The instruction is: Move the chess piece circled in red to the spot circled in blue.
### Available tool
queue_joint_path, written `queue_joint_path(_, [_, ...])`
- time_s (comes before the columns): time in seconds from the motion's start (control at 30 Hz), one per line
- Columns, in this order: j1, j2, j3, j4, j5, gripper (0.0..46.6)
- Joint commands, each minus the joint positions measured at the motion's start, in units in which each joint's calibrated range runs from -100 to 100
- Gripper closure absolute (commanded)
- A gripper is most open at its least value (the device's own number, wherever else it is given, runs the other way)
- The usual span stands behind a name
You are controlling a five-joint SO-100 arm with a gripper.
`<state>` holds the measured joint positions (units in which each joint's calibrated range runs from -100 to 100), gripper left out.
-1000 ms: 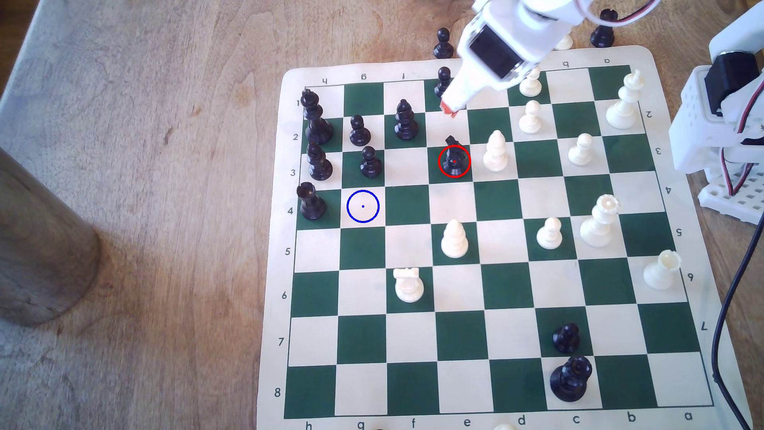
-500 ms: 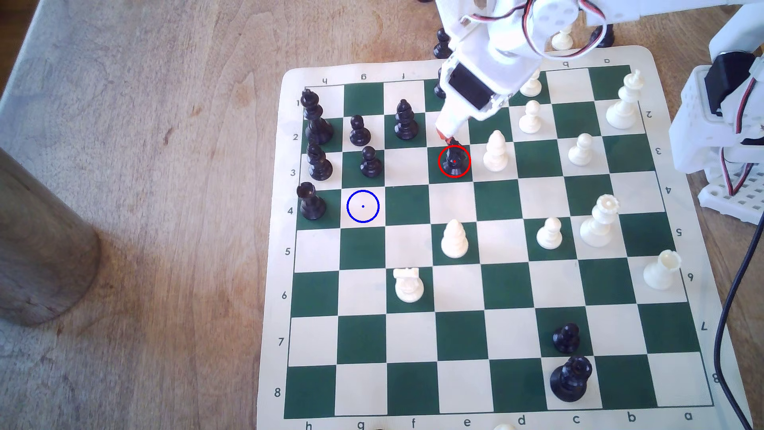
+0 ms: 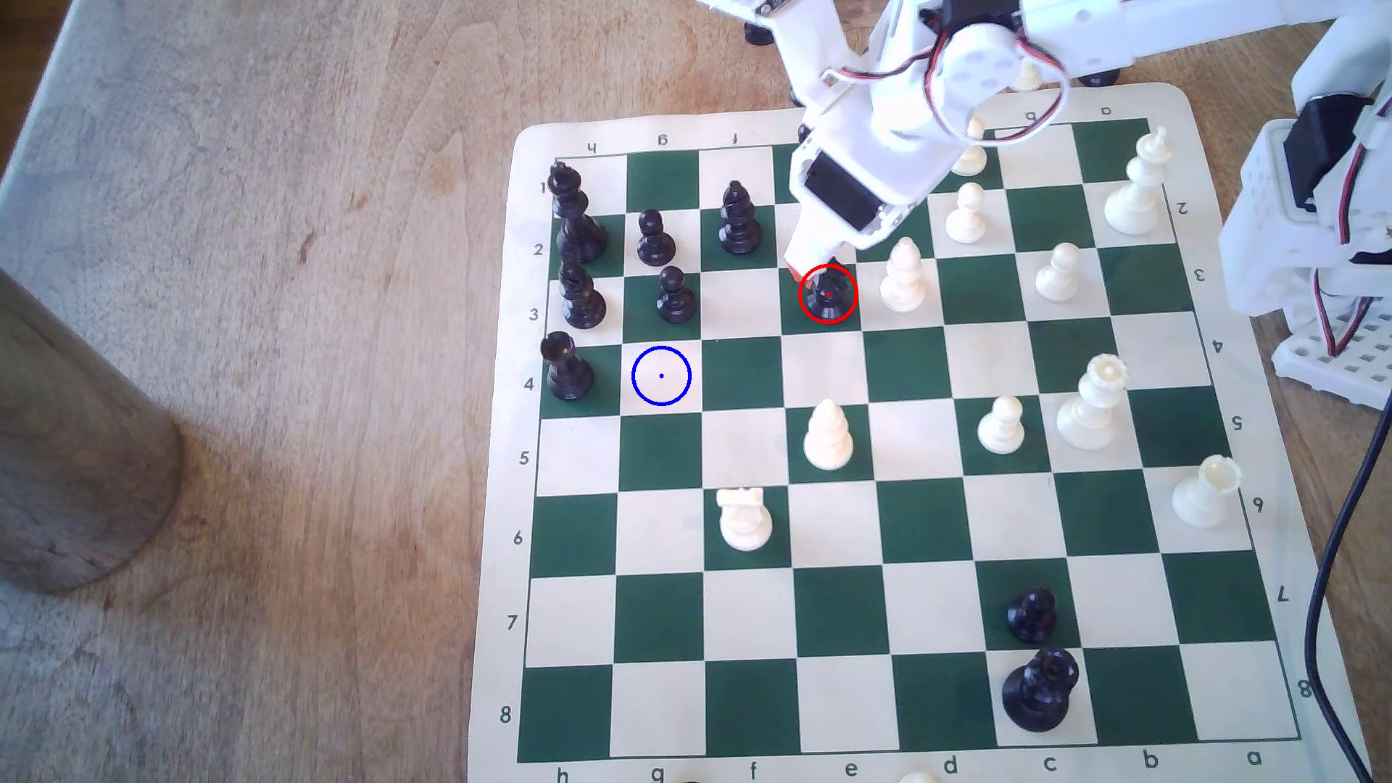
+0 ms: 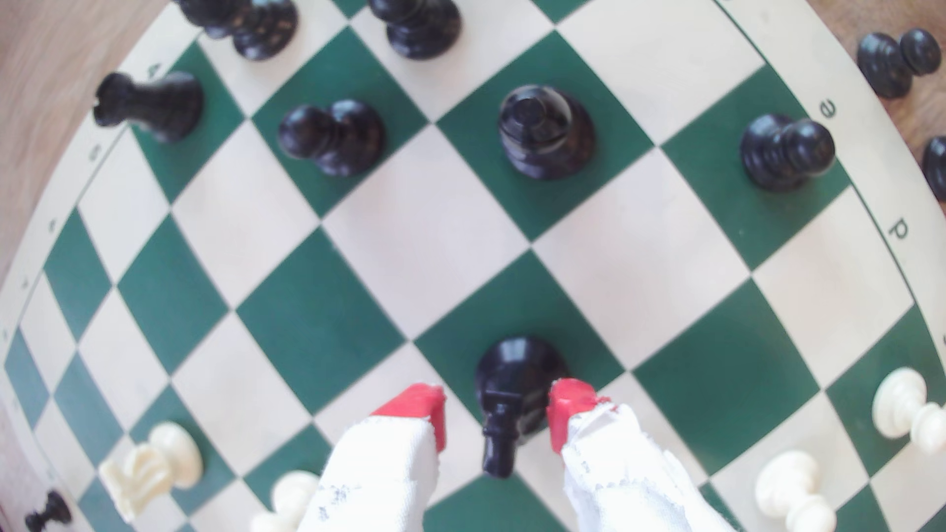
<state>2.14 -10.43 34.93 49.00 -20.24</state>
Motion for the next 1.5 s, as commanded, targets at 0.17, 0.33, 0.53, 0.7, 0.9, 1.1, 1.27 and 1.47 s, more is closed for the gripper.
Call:
queue_joint_path(0.17, [-0.07,1.43,-0.21,-0.93,0.49,42.9])
queue_joint_path(0.33, [-0.22,1.35,-0.21,-0.68,0.78,46.4])
queue_joint_path(0.53, [0.09,-2.81,-0.93,-0.11,0.73,46.4])
queue_joint_path(0.7, [-1.24,-7.99,-5.92,2.51,0.05,46.4])
queue_joint_path(0.9, [-5.38,-4.85,-17.7,4.72,-0.73,46.4])
queue_joint_path(1.1, [-5.31,7.29,-32.03,5.79,-0.73,46.4])
queue_joint_path(1.27, [-5.93,16.54,-43.09,8.16,-0.68,46.4])
queue_joint_path(1.47, [-7.81,27.41,-59.23,13.49,-0.73,46.4])
